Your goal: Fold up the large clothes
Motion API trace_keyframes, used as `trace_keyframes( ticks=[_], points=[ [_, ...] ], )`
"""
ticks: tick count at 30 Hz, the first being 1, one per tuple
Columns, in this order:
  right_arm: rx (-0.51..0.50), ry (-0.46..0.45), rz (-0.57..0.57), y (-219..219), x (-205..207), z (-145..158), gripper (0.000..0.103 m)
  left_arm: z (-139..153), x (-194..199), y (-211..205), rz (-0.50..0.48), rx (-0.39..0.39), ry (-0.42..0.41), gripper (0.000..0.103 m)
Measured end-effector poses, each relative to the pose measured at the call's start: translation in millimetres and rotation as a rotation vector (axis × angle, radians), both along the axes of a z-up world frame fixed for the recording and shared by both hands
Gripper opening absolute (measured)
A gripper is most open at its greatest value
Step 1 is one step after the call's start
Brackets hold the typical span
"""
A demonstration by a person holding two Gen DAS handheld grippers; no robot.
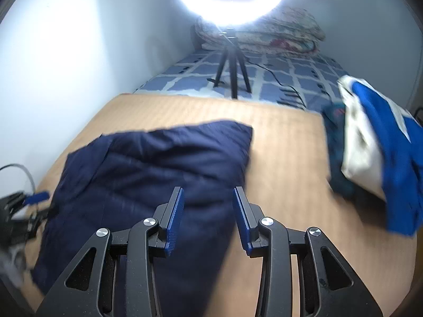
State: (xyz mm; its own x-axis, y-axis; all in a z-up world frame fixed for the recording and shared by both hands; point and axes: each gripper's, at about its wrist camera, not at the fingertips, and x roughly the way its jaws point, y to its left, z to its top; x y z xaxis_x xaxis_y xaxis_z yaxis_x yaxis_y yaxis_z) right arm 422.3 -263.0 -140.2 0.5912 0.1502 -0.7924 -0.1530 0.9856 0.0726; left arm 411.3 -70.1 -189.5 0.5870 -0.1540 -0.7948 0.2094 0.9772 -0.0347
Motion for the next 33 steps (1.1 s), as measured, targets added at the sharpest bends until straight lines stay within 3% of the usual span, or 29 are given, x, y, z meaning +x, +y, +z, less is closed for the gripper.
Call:
trace_keyframes(
  ticks=[7,11,14,16,18,19,21,23,27,33],
  points=[
    [-0.103,0.087,0.099,51.7,36.7,-47.5,0.036,-22.4,2.9,4.0,0.003,0.003,0.03,0.055],
    [-0.158,0.092,0.119,62.6,36.0,-54.1,0.036,-17.5,7.4,19.7,0.012,-0.083,0.06,0.058],
    [-0.113,0.071,0.101,44.6,29.5,-35.3,0.036,-2.5,9.7,44.7,0.021,-0.221,0.085,0.066],
    [-0.086,0.031,0.094,29.6,21.9,-22.0,0.036,6.6,12.7,65.9,0.034,-0.348,0.103,0.081],
    [-0.014,-0.003,0.104,8.3,4.7,-5.5,0.038,9.9,17.6,85.1,0.066,-0.466,0.128,0.087],
    [0.019,-0.007,0.108,0.0,-2.4,-0.9,0.042,9.9,20.9,92.9,0.084,-0.511,0.145,0.088],
    [0.101,-0.017,0.105,-24.7,-20.6,5.6,0.068,4.2,29.2,108.6,0.119,-0.621,0.189,0.089],
    [0.149,-0.011,0.094,-42.2,-32.8,6.3,0.074,-5.7,36.7,117.9,0.143,-0.706,0.236,0.089],
    [0.247,0.07,0.049,-83.2,-49.3,-8.1,0.079,-31.8,47.3,122.2,0.165,-0.788,0.327,0.089],
    [0.452,0.2,-0.012,-119.3,-70.6,-45.6,0.08,-53.4,61.0,124.3,0.162,-0.873,0.379,0.089]
  ],
)
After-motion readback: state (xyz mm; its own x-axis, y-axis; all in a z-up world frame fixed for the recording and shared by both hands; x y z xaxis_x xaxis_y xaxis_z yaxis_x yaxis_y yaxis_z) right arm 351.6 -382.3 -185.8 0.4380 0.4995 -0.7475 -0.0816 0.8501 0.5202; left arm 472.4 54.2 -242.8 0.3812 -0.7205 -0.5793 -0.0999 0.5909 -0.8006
